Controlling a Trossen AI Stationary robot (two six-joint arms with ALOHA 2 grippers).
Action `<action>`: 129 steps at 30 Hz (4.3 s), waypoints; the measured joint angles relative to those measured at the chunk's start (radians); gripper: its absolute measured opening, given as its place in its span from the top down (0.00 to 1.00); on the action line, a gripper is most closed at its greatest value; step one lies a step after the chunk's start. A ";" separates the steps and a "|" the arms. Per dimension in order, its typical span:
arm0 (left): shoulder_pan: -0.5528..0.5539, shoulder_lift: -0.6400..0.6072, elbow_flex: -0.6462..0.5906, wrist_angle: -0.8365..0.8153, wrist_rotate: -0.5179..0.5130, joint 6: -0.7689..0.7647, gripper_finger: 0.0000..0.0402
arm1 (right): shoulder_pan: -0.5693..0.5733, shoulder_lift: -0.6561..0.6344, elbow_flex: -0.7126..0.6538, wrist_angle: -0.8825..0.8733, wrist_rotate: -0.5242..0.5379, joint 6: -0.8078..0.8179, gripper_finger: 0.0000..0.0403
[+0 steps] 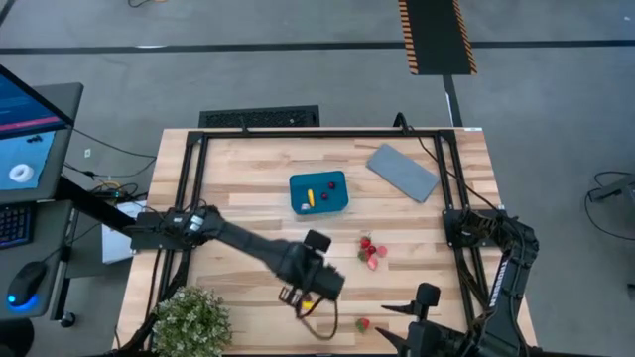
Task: Pick and placing Produce into tupperware
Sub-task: Put the peach into the blue bin
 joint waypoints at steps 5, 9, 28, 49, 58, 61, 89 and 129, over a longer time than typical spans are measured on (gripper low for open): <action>-0.099 -0.052 0.002 0.014 -0.120 -0.047 0.75 | 0.009 -0.007 0.000 -0.169 0.135 0.108 0.41; -0.127 -0.093 0.001 0.015 -0.176 -0.132 0.75 | 0.016 -0.065 -0.048 -0.171 0.214 0.153 0.41; -0.274 -0.294 0.001 0.206 -0.480 -0.190 0.75 | 0.078 -0.760 -0.803 -0.180 0.223 0.592 0.41; -0.421 -0.372 0.000 0.444 -0.810 -0.426 0.75 | 0.116 -1.047 -1.278 -0.094 0.220 0.922 0.41; -0.404 -0.407 0.001 0.612 -0.848 -0.893 0.75 | 0.092 -0.982 -1.303 0.059 0.231 0.802 0.41; -0.386 -0.403 0.001 0.677 -0.822 -0.965 0.75 | 0.092 -0.964 -1.303 0.116 0.231 0.747 0.41; 0.038 -0.415 0.000 0.019 -0.462 -0.657 0.75 | 0.092 -0.935 -1.302 0.326 0.245 0.550 0.41; 0.737 -0.395 -0.868 0.761 0.343 -0.261 0.75 | 0.040 -0.935 -1.302 0.468 0.254 0.419 0.41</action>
